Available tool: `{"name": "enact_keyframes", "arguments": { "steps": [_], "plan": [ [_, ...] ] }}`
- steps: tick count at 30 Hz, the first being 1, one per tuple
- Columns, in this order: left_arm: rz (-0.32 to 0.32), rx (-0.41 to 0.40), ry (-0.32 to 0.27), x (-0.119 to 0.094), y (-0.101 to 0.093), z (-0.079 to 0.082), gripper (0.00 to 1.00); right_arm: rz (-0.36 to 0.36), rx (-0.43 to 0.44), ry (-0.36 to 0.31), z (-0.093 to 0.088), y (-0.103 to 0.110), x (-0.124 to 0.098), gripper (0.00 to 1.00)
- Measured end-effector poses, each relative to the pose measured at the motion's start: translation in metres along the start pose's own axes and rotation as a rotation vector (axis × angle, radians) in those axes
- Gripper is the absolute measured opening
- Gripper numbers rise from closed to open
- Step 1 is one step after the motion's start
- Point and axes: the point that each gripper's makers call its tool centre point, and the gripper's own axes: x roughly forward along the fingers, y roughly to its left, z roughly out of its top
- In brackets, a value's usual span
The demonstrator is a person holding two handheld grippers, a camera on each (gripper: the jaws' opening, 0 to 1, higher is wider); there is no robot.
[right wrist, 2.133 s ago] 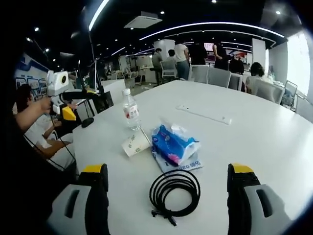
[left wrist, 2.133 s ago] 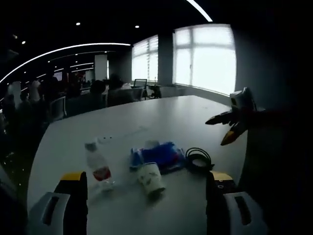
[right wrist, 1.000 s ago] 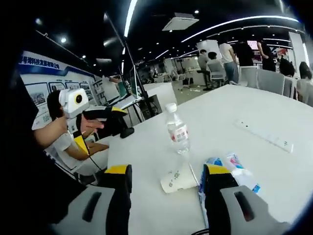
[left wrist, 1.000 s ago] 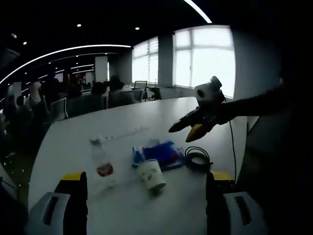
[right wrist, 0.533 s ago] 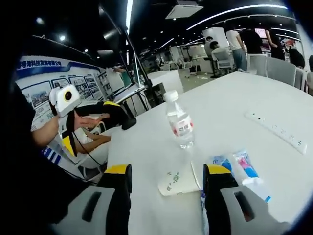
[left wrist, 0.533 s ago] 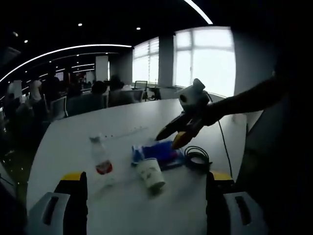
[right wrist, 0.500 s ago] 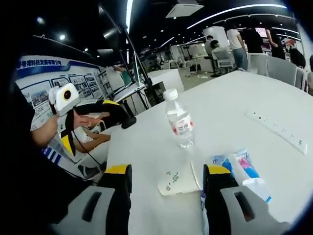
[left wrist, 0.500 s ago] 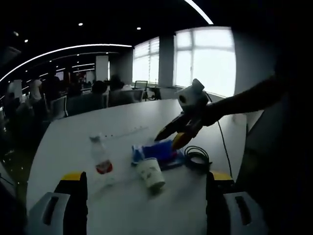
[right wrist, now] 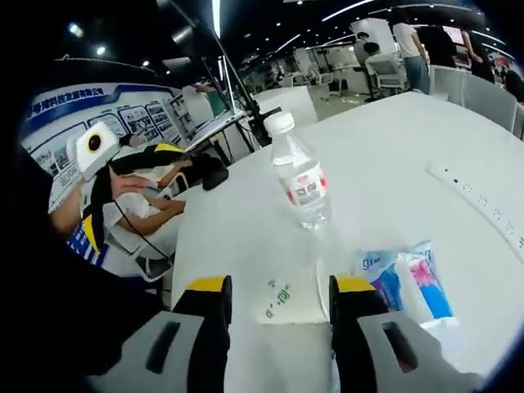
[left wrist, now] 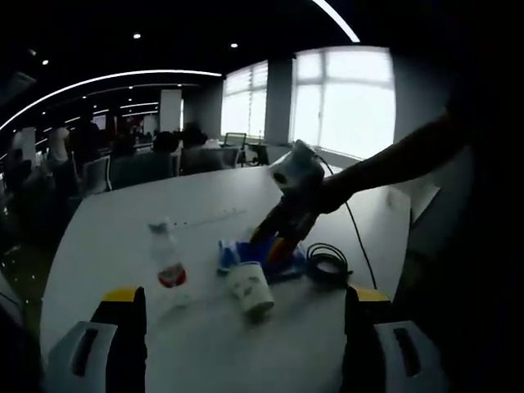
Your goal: Arrange the tabletop items into an orderly group along one side of the table until the central work area is clear of visible clutter.
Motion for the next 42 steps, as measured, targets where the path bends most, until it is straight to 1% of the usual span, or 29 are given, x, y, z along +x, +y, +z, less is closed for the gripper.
{"name": "enact_keyframes", "arguments": {
  "steps": [3, 5, 7, 9, 11, 13, 16, 18, 22, 24, 26, 28, 29, 31, 34, 37, 38, 39, 42],
  "plan": [
    [0.000, 0.002, 0.004, 0.000, 0.001, -0.001, 1.00, -0.003, 0.009, 0.017, -0.004, -0.004, 0.002, 0.43],
    [0.000, 0.000, 0.007, 0.001, 0.002, -0.001, 1.00, 0.002, 0.023, 0.019, -0.004, -0.010, 0.008, 0.42],
    [-0.003, -0.003, 0.011, 0.002, 0.002, -0.003, 0.99, 0.009, 0.031, 0.025, -0.005, -0.008, 0.010, 0.42],
    [-0.007, -0.002, 0.014, 0.003, 0.001, -0.003, 0.99, 0.005, 0.032, 0.037, -0.007, -0.011, 0.012, 0.41],
    [-0.027, 0.002, 0.020, 0.005, -0.003, -0.004, 0.99, 0.005, 0.042, 0.056, -0.010, -0.017, 0.017, 0.41],
    [-0.043, 0.012, 0.023, 0.006, -0.007, -0.005, 0.99, 0.033, 0.049, 0.066, -0.011, -0.010, 0.016, 0.40],
    [-0.057, 0.015, 0.025, 0.009, -0.011, -0.004, 0.99, 0.036, 0.061, 0.084, -0.015, -0.011, 0.020, 0.39],
    [-0.060, 0.009, 0.031, 0.010, -0.011, -0.005, 0.99, 0.043, 0.057, 0.094, -0.016, -0.010, 0.022, 0.36],
    [-0.062, 0.005, 0.039, 0.011, -0.010, -0.007, 0.98, 0.056, 0.034, 0.114, -0.021, -0.011, 0.021, 0.22],
    [-0.064, 0.006, 0.042, 0.011, -0.009, -0.007, 0.98, 0.051, 0.031, 0.115, -0.022, -0.012, 0.020, 0.21],
    [-0.073, 0.019, 0.045, 0.012, -0.010, -0.007, 0.97, 0.065, 0.024, 0.115, -0.023, -0.005, 0.018, 0.16],
    [-0.080, 0.040, 0.050, 0.012, -0.010, -0.008, 0.97, 0.081, -0.004, 0.118, -0.024, 0.004, 0.015, 0.11],
    [-0.086, 0.040, 0.052, 0.012, -0.011, -0.009, 0.97, 0.081, 0.000, 0.115, -0.023, 0.008, 0.014, 0.06],
    [-0.092, 0.037, 0.058, 0.012, -0.011, -0.010, 0.97, 0.095, -0.006, 0.110, -0.022, 0.009, 0.013, 0.04],
    [-0.097, 0.038, 0.061, 0.013, -0.009, -0.011, 0.97, 0.118, -0.005, 0.115, -0.022, 0.014, 0.014, 0.02],
    [-0.101, 0.039, 0.055, 0.013, -0.009, -0.010, 0.97, 0.133, 0.002, 0.112, -0.021, 0.023, 0.007, 0.00],
    [-0.101, 0.040, 0.055, 0.013, -0.009, -0.010, 0.97, 0.145, -0.014, 0.109, -0.020, 0.029, 0.004, 0.00],
    [-0.101, 0.041, 0.055, 0.013, -0.009, -0.010, 0.97, 0.143, -0.022, 0.106, -0.019, 0.030, 0.004, 0.00],
    [-0.102, 0.044, 0.054, 0.010, -0.011, -0.011, 0.97, 0.139, -0.091, 0.090, -0.013, 0.040, -0.001, 0.00]
  ]
}}
